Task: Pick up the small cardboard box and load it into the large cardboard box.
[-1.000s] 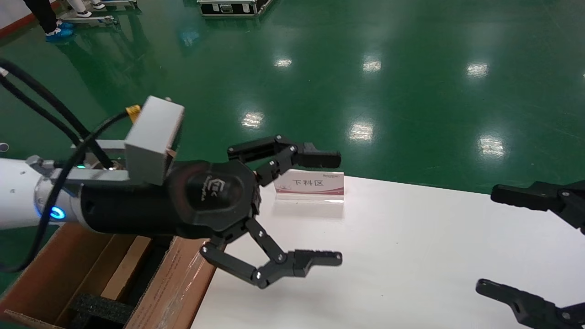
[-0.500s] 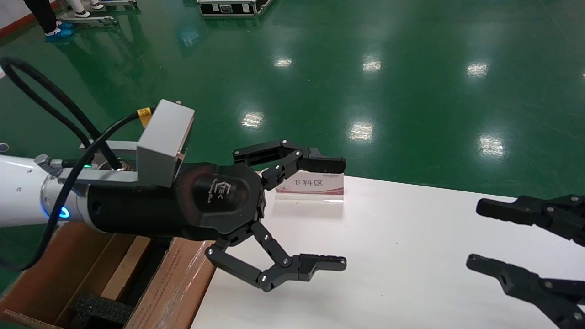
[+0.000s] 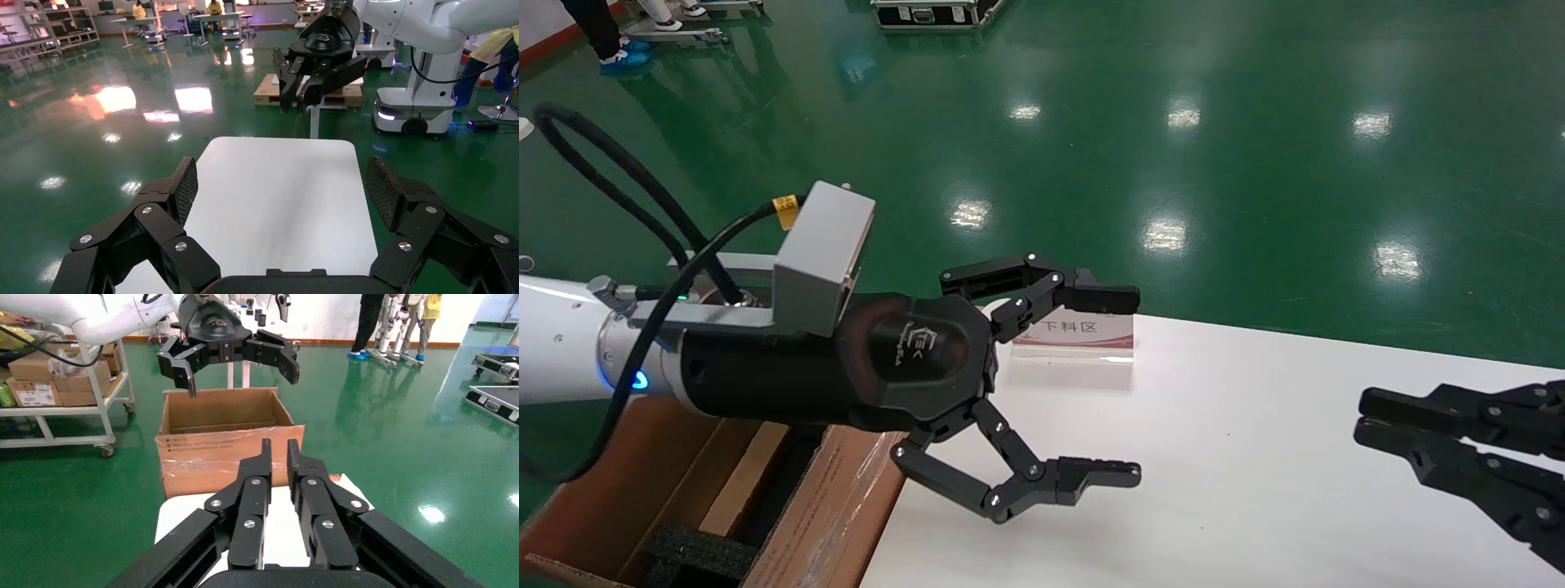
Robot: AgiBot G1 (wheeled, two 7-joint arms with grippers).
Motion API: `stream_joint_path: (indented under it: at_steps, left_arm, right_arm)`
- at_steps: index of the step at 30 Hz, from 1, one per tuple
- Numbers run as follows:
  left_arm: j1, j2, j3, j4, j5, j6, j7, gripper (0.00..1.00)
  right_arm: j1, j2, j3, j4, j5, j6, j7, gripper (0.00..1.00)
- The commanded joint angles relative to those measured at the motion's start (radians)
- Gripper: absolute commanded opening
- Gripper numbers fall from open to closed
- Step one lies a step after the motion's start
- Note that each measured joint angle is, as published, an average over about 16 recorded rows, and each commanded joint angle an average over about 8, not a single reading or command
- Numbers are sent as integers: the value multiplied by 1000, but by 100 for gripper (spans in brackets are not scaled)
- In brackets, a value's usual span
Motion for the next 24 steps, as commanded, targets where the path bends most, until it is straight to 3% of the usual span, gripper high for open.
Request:
stream_joint_path:
  at_steps: [1,2,24]
  left_arm:
    - [0,0,0,0,0,0,0,100]
    - [0,0,0,0,0,0,0,100]
    - [-3,0,5,0,2,-1,-1,100]
  right_arm:
    - [0,0,0,0,0,0,0,93]
    - [0,0,0,0,0,0,0,100]
    - [0,0,0,0,0,0,0,100]
